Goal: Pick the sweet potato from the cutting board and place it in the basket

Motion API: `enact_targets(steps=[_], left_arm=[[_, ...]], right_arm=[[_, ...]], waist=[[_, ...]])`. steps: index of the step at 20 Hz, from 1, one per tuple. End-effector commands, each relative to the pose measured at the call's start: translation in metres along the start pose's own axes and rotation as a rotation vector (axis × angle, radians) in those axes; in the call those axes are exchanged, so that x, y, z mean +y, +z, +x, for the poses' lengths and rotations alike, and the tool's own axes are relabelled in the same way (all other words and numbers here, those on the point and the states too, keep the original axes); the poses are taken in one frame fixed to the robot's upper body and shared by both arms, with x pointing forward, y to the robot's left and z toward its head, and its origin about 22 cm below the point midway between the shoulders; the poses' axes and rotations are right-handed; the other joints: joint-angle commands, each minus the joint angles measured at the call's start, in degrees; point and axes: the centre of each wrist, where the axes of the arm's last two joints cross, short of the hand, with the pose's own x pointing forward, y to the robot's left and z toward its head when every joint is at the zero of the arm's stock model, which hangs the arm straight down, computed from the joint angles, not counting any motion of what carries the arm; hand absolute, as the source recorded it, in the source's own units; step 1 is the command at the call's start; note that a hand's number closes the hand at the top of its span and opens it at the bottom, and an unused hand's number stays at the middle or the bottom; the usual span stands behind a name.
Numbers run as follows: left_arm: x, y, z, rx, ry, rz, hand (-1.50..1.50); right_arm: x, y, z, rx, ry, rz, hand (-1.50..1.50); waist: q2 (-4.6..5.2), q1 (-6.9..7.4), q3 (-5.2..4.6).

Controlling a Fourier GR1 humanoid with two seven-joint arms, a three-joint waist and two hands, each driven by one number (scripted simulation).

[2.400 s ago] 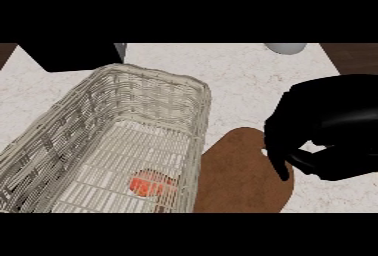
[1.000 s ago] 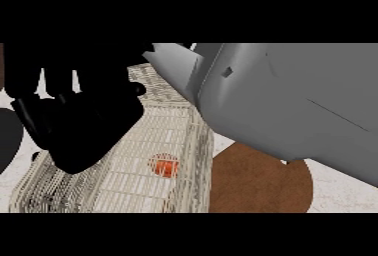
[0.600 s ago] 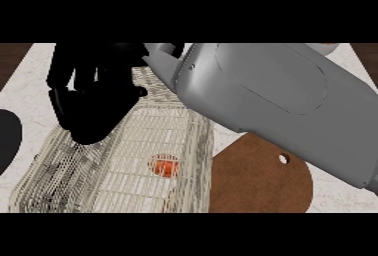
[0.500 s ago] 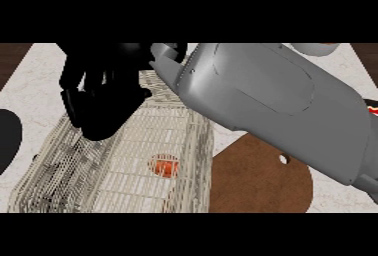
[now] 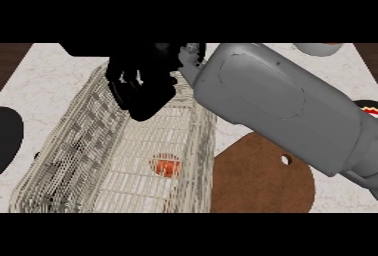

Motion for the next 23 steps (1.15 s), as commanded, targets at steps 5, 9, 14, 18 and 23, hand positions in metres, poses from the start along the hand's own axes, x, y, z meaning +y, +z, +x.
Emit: enact_targets(steps=[5,9,14,18,23], left_arm=[[-0.013,-0.006,-0.019,0.115,0.026,-0.043,0.0],[-0.017,0.001,-0.018,0.122,0.021,-0.036,0.0],[0.003,-0.007,-0.025,0.13,0.03,-0.034,0.0],[-0.018,-0.003,-0.017,0.116,0.007,-0.056,0.0],[-0.024,-0.013,-0.012,0.089,0.014,-0.062,0.0]], right_arm=[[-0.011,-0.004,-0.028,-0.056,0.115,-0.026,-1.5],[-0.035,0.003,-0.039,-0.073,0.053,-0.065,-1.5],[-0.053,0.004,-0.05,-0.027,-0.075,-0.129,-1.5],[-0.079,0.019,-0.055,0.033,-0.123,-0.191,-1.5],[-0.11,0.067,-0.081,0.098,-0.131,-0.273,-1.5]], waist=[[0.66,0.53,-0.87],[0.54,0.92,-0.86],[0.45,0.35,-0.94],[0.75,1.3,-0.94],[1.5,1.79,-0.99]])
